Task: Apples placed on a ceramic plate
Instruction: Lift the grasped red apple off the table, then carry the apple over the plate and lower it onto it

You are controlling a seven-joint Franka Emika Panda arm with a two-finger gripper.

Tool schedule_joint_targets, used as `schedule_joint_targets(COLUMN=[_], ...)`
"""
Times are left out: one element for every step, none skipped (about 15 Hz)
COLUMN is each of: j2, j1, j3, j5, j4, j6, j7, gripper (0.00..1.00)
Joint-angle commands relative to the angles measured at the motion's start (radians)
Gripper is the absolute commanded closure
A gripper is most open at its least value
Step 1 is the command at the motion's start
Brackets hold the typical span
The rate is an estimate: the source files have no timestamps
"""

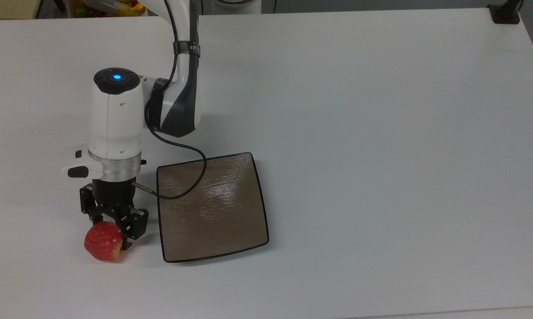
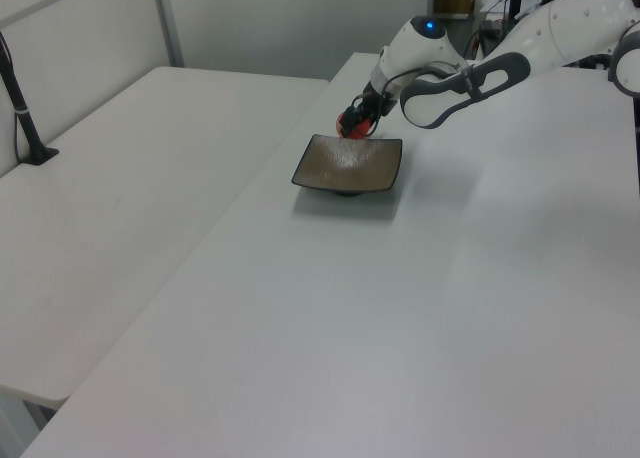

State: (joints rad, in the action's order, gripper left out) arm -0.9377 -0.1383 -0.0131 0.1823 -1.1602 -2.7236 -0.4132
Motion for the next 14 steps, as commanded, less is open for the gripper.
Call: schedule_joint_targets(j2=[-0.015, -0.015, -0.013, -0.013, -0.009, 0.000, 0.016, 0.040, 0.074, 0.103, 0.143, 0.195, 0.227, 0.252], j1=[0.009, 0.009, 0.009, 0.009, 0.008, 0.009, 0.009, 0.008, 0.000, -0.007, -0.011, -0.011, -0.011, -0.008], j3=[-0.018, -0.018, -0.018, -0.018, -0.016, -0.016, -0.016, -0.014, -0.010, -0.004, 0.004, 0.021, 0.027, 0.031], j5=[0.017, 0.017, 0.017, 0.017, 0.017, 0.017, 0.017, 0.017, 0.017, 0.016, 0.016, 0.016, 0.013, 0.009], j4=[0.027, 0.027, 0.027, 0.027, 0.027, 0.025, 0.024, 0.021, 0.008, -0.021, -0.056, -0.102, -0.123, -0.143], j6=[-0.011, -0.011, -0.011, -0.011, -0.011, -0.011, -0.011, -0.010, -0.010, -0.008, -0.007, -0.001, 0.004, 0.007], j7=[0.008, 0.008, 0.010, 0.008, 0.008, 0.010, 0.008, 0.008, 0.007, 0.007, 0.007, 0.007, 0.005, 0.004], gripper=[0.47, 0.47, 0.47, 0.47, 0.47, 0.47, 0.47, 0.46, 0.46, 0.46, 0.46, 0.45, 0.45, 0.45])
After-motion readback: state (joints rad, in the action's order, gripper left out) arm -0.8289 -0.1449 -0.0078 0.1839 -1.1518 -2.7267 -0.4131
